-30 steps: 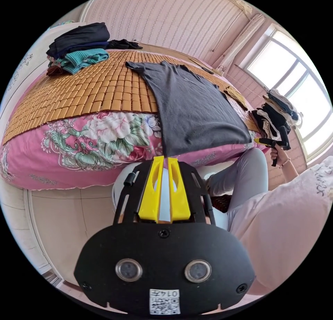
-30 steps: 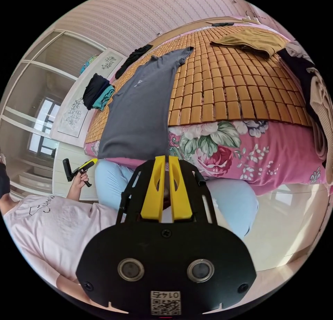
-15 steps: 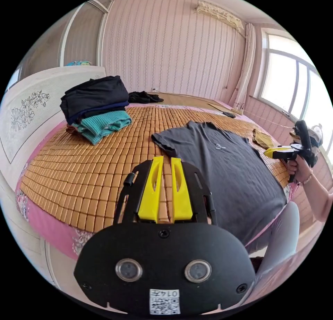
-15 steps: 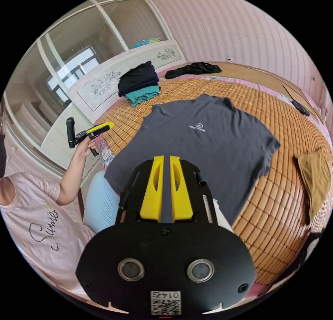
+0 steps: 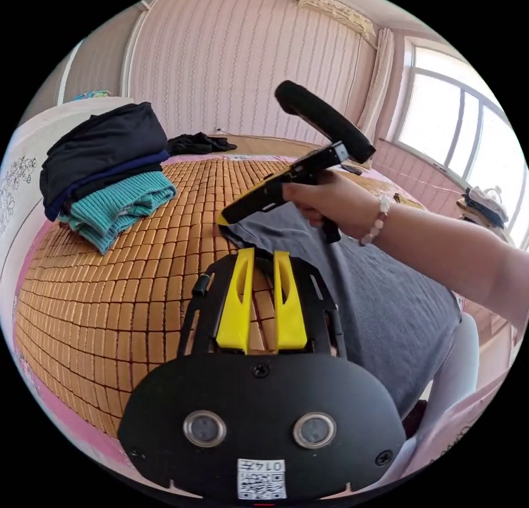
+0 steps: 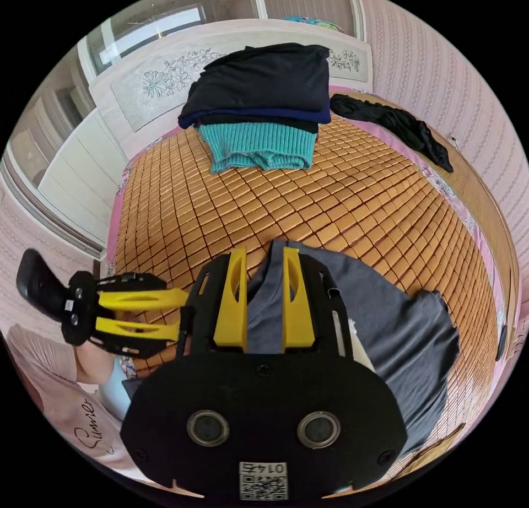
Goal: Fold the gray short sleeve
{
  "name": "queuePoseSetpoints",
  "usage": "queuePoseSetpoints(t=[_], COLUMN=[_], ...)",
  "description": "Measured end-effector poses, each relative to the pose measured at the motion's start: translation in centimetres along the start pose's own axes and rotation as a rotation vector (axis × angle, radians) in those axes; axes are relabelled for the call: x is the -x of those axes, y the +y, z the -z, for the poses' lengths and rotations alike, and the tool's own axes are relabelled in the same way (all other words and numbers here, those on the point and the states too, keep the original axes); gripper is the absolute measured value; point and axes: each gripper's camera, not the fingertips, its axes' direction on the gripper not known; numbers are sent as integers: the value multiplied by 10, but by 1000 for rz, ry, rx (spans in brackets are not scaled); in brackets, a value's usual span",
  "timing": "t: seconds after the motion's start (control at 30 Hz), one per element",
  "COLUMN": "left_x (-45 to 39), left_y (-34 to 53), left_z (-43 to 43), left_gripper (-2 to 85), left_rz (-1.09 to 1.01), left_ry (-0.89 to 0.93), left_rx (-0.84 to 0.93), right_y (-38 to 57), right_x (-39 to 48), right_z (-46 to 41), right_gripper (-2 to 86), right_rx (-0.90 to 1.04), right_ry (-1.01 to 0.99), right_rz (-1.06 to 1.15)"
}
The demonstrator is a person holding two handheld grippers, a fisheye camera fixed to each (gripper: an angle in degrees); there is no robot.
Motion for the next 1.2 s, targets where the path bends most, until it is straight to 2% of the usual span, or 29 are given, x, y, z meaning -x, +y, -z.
queuePoseSetpoints(t=[0.07, 0.23, 0.47, 0.53, 0.67, 0.83, 1.0, 1.1, 1.2], left_x=[-24, -80, -123, -119, -92, -81, -62, -59, -63], left_y=[-3, -8, -1, 1, 0, 3, -2, -7, -11], left_z=[-7, -29, -50, -46, -26, -11, 6, -6, -19], left_gripper=[67, 56, -5, -7, -9, -5, 51, 56, 14], left_rz=[-83, -257, -401, -393, -300, -268, -147, -122, -141], left_ry=[-149, -318, -554, -554, -379, -358, -95, -124, -169], left_rx=[65, 163, 238, 236, 223, 171, 53, 108, 185], right_y=[-12, -24, -36, -41, -52, -58, -52, -48, -44], right_x=[-2, -3, -4, -1, 3, 5, 1, -5, -8], right_z=[-16, -30, -27, -26, -28, -42, -45, -45, -44], right_gripper=[86, 11, -4, -4, -3, -5, -6, -6, -5], right_rx=[40, 71, 76, 74, 72, 111, 102, 95, 91], right_ry=[13, 1, -37, -21, 12, 14, -9, -45, -56], right_rz=[-15, -9, -1, 18, 31, 23, 4, -29, -37])
